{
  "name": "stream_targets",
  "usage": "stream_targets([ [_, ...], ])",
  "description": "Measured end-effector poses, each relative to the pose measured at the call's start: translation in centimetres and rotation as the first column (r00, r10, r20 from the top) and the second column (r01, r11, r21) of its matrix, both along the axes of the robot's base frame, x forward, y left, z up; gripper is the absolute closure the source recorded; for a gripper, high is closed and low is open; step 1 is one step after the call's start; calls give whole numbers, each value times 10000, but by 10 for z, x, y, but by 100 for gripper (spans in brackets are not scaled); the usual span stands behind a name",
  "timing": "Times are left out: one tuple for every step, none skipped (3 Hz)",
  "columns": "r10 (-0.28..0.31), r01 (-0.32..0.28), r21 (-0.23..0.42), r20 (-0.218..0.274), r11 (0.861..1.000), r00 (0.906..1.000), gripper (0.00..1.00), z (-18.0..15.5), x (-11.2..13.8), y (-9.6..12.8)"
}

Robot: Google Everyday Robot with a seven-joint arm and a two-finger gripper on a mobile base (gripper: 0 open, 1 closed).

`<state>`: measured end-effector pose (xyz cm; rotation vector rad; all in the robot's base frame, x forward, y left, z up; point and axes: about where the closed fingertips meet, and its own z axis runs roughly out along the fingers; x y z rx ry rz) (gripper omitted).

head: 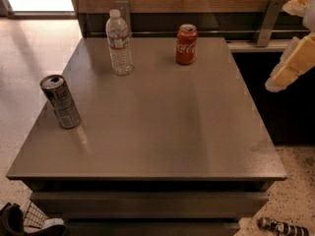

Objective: Move coke can near redbull can

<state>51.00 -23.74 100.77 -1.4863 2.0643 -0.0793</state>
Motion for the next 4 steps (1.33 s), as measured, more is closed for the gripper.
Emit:
stream_targets([
  [-327,110,2204,951,9754,9949,0,-13,47,-1],
  [-640,-350,4632,1962,8856,9785,0,-18,92,14],
  [-1368,-983,6656,2920,7398,9466,0,-6,136,32],
  [-1843,-1215,7346,3211,6675,9289,0,2,152,41],
])
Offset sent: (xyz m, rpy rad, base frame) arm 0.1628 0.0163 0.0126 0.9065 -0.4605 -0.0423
